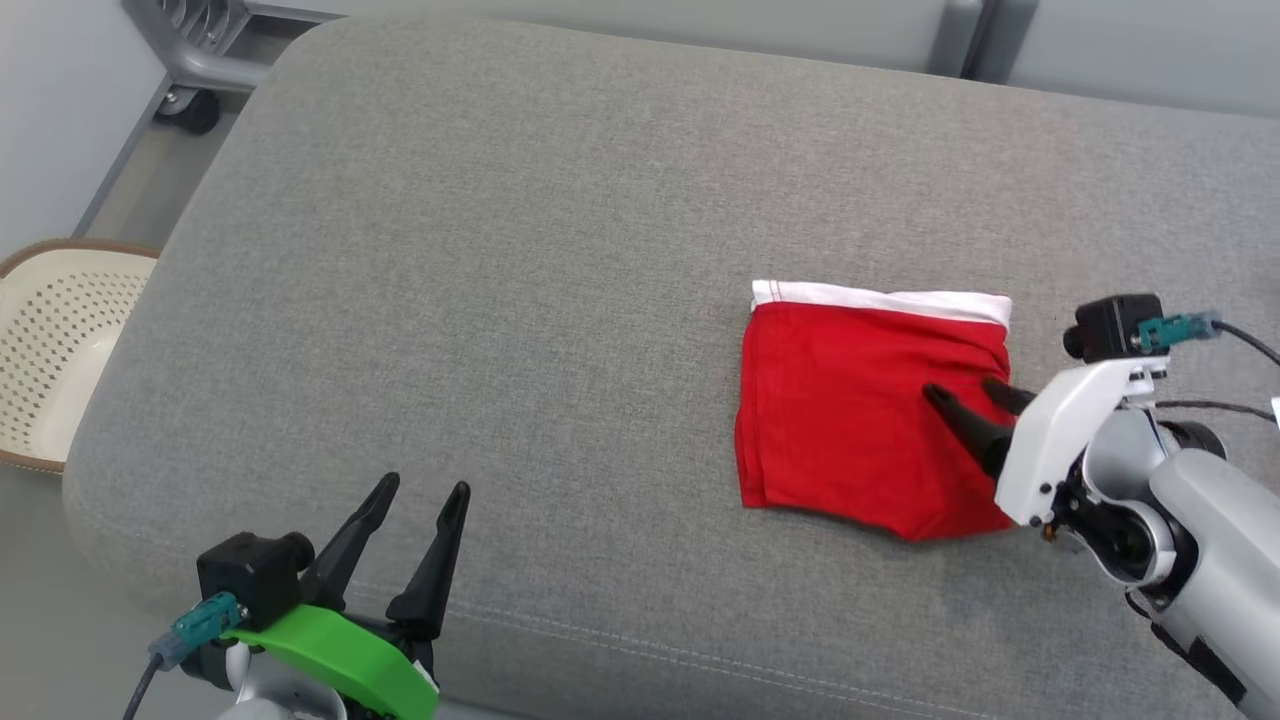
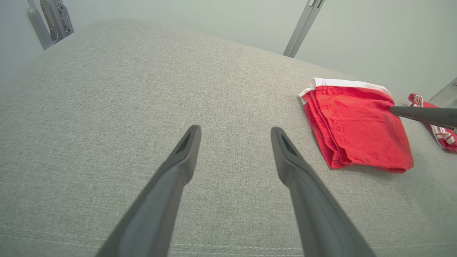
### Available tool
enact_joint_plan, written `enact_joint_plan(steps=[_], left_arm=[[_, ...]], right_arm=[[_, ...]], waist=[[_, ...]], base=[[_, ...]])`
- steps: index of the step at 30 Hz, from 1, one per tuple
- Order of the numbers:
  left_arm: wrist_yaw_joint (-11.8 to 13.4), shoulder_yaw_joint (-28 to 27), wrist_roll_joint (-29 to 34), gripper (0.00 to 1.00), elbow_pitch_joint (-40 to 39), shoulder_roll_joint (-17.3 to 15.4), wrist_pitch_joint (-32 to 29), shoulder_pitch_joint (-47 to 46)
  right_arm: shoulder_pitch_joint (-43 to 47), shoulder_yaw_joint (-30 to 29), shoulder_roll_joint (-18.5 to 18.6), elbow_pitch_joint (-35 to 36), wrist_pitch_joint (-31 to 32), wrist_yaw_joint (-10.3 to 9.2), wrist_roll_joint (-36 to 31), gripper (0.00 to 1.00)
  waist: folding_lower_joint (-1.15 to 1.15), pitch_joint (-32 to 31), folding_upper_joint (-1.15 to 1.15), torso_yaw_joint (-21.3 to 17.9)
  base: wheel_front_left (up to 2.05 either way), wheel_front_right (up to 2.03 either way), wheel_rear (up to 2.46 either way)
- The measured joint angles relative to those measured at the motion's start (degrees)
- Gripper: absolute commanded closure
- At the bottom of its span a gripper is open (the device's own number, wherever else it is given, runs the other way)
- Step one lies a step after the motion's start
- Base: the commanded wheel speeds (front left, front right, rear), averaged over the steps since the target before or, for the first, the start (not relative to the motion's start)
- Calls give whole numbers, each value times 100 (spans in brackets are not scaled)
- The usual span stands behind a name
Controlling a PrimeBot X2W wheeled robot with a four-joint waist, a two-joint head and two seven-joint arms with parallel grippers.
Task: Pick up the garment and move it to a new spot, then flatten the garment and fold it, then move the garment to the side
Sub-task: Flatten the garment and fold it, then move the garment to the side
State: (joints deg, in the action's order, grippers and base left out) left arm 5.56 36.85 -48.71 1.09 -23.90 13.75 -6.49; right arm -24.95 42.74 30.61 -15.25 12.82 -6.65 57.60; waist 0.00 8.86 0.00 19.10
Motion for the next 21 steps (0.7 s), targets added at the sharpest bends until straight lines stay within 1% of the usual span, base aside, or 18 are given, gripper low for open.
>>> enact_joint_plan(steps=[4,9,12,15,17,20,21], left_arm=[[5,-1,0,0,-73,-10,0,15],[8,-13,8,0,-167,-34,1,15],[8,32,62,0,-220,-34,0,6],[8,32,76,0,-258,-35,-1,0],[8,55,113,0,-260,-32,-2,-15],[8,93,121,0,-259,-30,-15,-78],[8,103,131,0,-259,-25,-18,-105]], right_arm=[[338,-88,111,-1,40,-1,226,0],[401,-224,199,-5,44,-2,331,0],[451,-328,193,-58,88,-3,528,0],[460,-385,141,-104,102,5,657,0],[471,-481,22,-199,119,9,909,0],[471,-556,-114,-335,135,114,1083,0],[471,-610,-133,-371,135,154,1147,84]], waist=[[0,-7,0,-129],[0,107,0,-188],[0,216,0,-176],[0,283,0,-119],[0,315,0,-60],[0,350,0,42],[0,359,0,78]], base=[[0,0,0],[0,0,0],[0,0,0],[0,0,0],[0,0,0],[0,0,0],[0,0,0]])
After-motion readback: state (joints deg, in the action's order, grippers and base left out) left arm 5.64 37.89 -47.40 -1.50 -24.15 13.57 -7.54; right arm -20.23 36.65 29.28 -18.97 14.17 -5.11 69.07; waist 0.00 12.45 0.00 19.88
